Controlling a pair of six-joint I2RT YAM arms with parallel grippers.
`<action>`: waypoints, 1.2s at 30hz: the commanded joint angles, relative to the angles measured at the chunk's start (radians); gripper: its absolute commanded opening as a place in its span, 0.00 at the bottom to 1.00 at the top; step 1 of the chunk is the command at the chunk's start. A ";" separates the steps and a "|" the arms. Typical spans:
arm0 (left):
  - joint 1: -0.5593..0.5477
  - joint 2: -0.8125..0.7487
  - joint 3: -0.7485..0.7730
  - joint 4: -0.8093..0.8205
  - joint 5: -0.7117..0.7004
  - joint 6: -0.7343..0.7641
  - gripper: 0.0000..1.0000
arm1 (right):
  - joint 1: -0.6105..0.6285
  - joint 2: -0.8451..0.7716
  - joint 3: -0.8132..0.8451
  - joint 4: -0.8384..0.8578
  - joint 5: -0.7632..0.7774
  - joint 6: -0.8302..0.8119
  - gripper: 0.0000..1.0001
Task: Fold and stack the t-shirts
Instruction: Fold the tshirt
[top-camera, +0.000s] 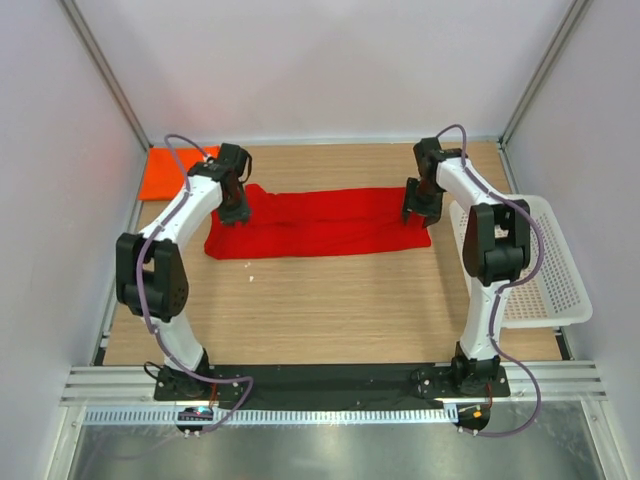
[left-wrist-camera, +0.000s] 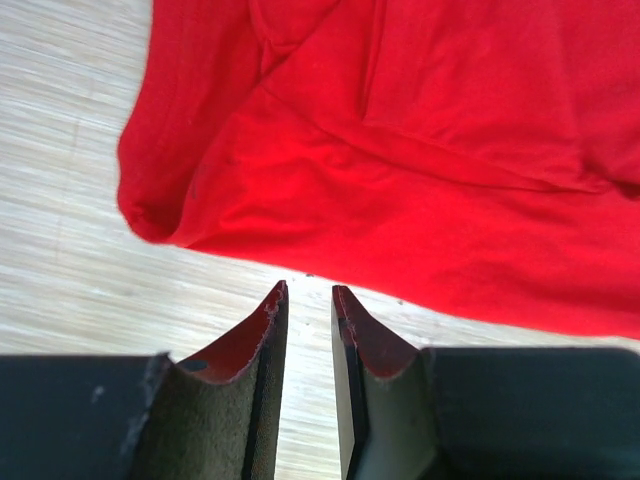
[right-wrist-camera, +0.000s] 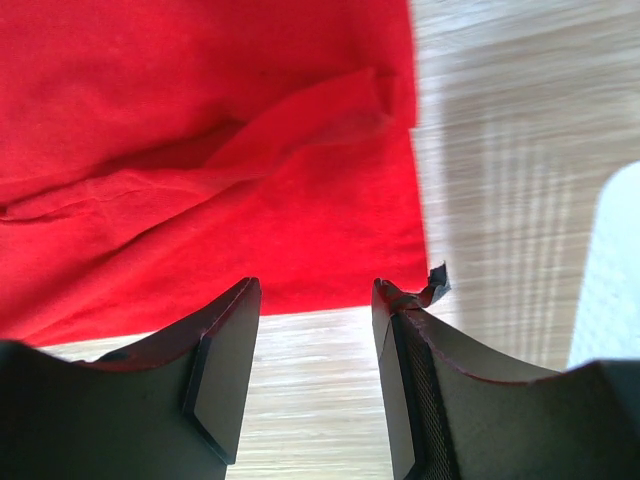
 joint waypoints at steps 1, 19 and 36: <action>0.006 0.050 -0.011 0.049 0.027 0.025 0.25 | 0.020 0.001 -0.003 0.060 -0.024 -0.018 0.55; 0.078 0.191 -0.148 0.024 -0.092 -0.007 0.25 | 0.025 0.052 -0.109 0.143 0.002 -0.052 0.55; 0.227 -0.031 -0.486 -0.021 -0.008 -0.092 0.28 | 0.027 -0.224 -0.523 0.147 -0.005 -0.016 0.55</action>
